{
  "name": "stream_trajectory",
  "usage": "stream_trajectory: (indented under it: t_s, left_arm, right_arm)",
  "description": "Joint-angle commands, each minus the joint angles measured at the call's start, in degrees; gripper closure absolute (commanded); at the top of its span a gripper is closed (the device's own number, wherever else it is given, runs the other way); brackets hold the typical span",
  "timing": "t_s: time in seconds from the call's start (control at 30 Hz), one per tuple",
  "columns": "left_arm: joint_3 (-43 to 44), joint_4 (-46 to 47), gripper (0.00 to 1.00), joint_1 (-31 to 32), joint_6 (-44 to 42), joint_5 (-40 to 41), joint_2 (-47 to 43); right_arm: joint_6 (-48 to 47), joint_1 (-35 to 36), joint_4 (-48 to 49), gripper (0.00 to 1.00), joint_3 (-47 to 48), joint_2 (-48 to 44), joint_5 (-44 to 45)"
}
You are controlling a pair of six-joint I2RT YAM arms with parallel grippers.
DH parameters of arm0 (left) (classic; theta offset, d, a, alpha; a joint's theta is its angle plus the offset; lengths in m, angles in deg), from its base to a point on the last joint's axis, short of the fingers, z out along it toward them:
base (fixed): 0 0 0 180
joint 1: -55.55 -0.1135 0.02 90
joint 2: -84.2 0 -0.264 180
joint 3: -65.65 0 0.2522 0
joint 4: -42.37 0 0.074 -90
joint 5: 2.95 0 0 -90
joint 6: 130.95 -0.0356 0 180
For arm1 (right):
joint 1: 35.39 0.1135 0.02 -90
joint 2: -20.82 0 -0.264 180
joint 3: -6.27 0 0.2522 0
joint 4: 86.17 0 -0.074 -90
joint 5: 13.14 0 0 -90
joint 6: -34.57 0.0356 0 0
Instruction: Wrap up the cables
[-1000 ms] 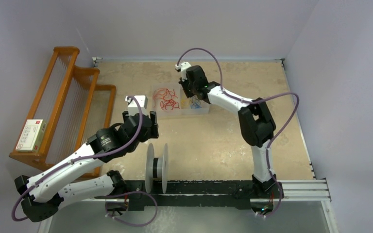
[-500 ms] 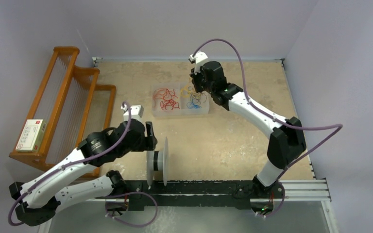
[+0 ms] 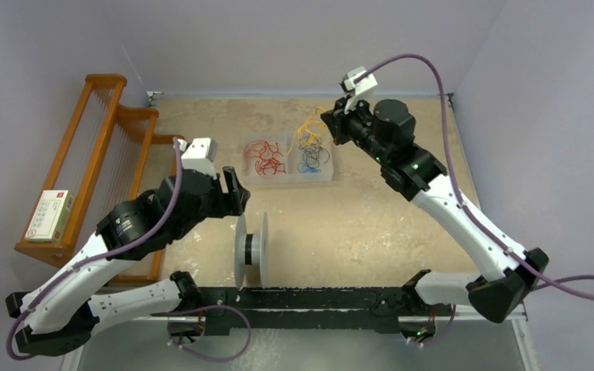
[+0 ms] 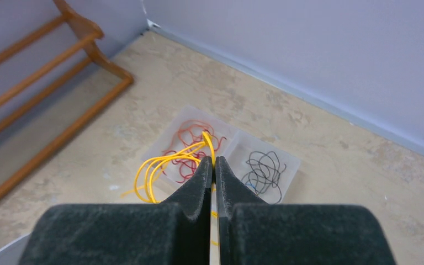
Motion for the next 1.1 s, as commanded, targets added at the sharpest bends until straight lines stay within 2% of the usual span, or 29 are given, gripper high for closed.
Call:
stream_trajectory:
  t_s: [0.0, 0.1, 0.2, 0.3, 0.47, 0.9, 1.07]
  left_arm:
    - [4.6, 11.0, 0.32, -0.4, -13.4, 5.1, 3.7]
    - [3.9, 17.1, 0.31, -0.4, -19.5, 1.9, 6.0]
    - [5.2, 19.8, 0.31, -0.4, -23.3, -7.0, 9.9]
    - [6.9, 21.6, 0.31, -0.4, -24.8, -15.1, 12.7]
    - [8.1, 23.6, 0.32, -0.4, -24.7, -22.5, 15.0]
    - [7.6, 27.4, 0.33, -0.4, -23.5, -35.8, 11.1]
    - [7.7, 27.6, 0.33, -0.4, -23.6, -37.1, 9.3]
  right_arm:
    - [2.1, 0.3, -2.6, 1.00, 1.5, -6.2, -4.1]
    - [2.2, 0.3, -5.2, 1.00, 2.5, -9.5, -6.8]
    - [1.6, 0.3, -8.8, 1.00, 3.8, -11.3, -10.0]
    - [0.1, 0.3, -11.2, 1.00, 4.1, -13.0, -14.1]
    - [-2.2, 0.3, -12.4, 1.00, 2.4, -16.4, -19.8]
    - [-5.1, 0.3, -13.9, 1.00, -1.8, -22.1, -24.0]
    - [-5.5, 0.3, -13.7, 1.00, -2.7, -23.5, -24.8]
